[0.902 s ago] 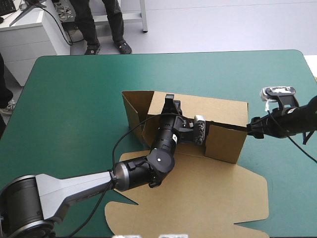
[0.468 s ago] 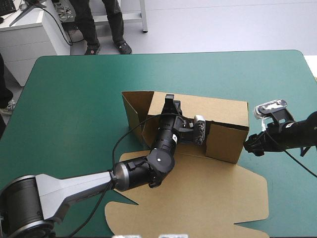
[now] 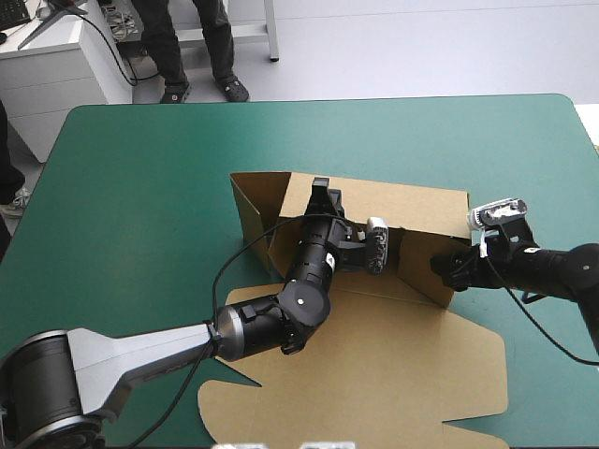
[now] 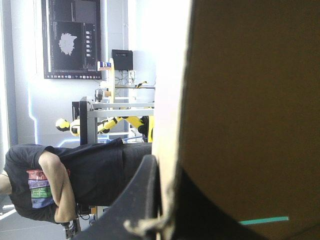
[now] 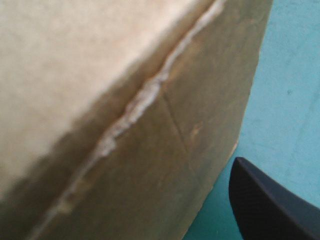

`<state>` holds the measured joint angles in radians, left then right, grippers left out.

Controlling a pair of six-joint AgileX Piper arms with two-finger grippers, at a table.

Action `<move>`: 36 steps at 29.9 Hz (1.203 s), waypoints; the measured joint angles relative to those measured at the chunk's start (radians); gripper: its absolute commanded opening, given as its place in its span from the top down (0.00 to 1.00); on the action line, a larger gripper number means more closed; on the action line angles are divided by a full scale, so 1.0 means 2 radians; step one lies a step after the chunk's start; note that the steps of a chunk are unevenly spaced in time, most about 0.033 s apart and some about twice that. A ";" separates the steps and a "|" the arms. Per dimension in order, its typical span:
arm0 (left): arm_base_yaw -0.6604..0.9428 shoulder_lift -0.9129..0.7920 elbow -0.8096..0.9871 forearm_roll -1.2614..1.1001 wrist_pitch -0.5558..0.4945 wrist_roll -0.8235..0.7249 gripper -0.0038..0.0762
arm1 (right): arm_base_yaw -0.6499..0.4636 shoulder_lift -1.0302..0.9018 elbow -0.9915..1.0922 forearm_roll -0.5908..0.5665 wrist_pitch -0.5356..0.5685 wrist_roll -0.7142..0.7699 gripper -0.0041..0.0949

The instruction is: Fold the box

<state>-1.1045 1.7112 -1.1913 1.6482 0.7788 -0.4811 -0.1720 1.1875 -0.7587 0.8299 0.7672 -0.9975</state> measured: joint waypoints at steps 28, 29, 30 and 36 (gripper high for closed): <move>-0.003 0.000 0.000 0.003 -0.001 -0.002 0.96 | -0.001 -0.053 0.029 0.071 -0.055 -0.064 0.95; -0.003 0.000 0.000 0.003 -0.001 -0.002 0.96 | -0.001 -0.053 0.029 0.074 -0.058 -0.064 0.95; -0.003 0.000 0.000 0.003 -0.003 -0.002 0.96 | -0.001 -0.053 0.029 0.077 -0.060 -0.064 0.95; -0.003 0.000 0.000 0.009 -0.009 -0.002 0.96 | -0.001 -0.052 0.030 0.080 -0.076 -0.043 0.95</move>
<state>-1.1099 1.7112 -1.1913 1.6669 0.7608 -0.4852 -0.1738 1.0834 -0.6988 0.9903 0.6151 -1.0840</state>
